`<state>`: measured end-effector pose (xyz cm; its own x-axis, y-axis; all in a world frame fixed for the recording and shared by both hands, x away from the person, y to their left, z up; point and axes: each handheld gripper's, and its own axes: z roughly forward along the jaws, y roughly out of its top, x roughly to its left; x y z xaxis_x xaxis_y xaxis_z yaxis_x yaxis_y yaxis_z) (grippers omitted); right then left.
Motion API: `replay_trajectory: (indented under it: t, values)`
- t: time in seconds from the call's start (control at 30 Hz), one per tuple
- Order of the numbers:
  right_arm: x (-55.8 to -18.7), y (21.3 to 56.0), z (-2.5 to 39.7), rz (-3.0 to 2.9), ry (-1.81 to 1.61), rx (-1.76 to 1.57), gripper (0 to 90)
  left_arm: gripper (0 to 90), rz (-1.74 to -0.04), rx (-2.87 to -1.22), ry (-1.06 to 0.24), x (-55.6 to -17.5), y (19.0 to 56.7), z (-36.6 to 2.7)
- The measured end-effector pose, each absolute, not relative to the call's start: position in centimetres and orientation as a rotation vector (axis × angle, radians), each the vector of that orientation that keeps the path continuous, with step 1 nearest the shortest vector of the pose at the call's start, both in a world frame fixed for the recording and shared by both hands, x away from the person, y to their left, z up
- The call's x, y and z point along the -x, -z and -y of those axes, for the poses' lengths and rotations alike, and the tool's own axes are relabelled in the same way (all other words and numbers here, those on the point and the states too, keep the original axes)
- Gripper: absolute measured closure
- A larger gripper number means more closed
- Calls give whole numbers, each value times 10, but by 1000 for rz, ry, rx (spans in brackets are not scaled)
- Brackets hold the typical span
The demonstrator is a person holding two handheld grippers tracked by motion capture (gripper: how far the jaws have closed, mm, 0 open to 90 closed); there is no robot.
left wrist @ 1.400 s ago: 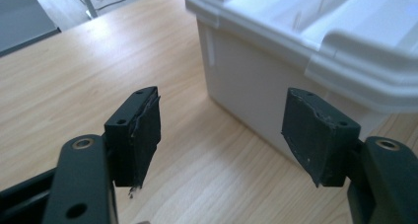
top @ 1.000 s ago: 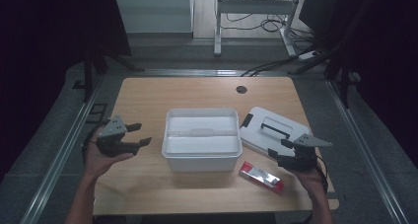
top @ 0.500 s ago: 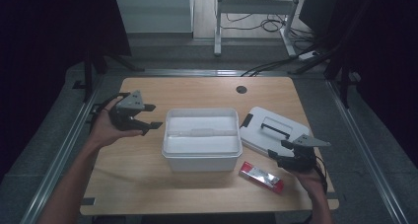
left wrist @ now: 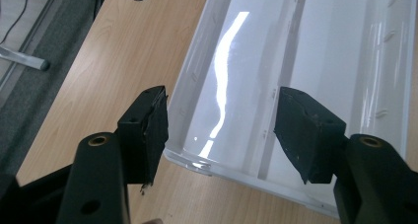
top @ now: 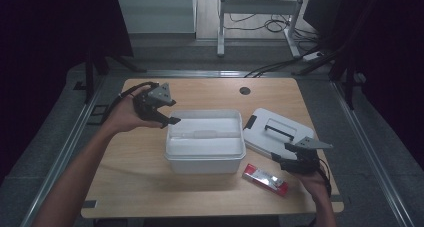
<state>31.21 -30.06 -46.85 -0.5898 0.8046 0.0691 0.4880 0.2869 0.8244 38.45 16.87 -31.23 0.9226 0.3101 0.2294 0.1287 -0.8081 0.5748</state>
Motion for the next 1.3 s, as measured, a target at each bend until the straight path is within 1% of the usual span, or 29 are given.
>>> replay_trajectory:
  t: [0.33,0.67,0.73,0.83,0.87,1.07,1.3]
  values:
    - [-312,469,301,-2200,-1213,-1168,301,401,-240,-2582,-400,-393,311,-149]
    - [-312,470,302,-2200,-1208,-1178,302,425,-200,-2622,-329,-398,321,-130]
    - [-313,470,302,-2200,-1205,-1176,302,436,-179,-2639,-288,-399,323,-123]
    - [-313,471,302,-2201,-1203,-1176,303,448,-177,-2649,-281,-399,325,-121]
    - [-313,471,302,-2202,-1203,-1177,303,464,-176,-2663,-272,-401,327,-119]
    - [-313,472,301,-2205,-1192,-1177,303,477,-182,-2664,-257,-402,330,-114]
    - [-314,472,301,-2208,-1189,-1181,304,479,-150,-2684,-246,-401,329,-104]
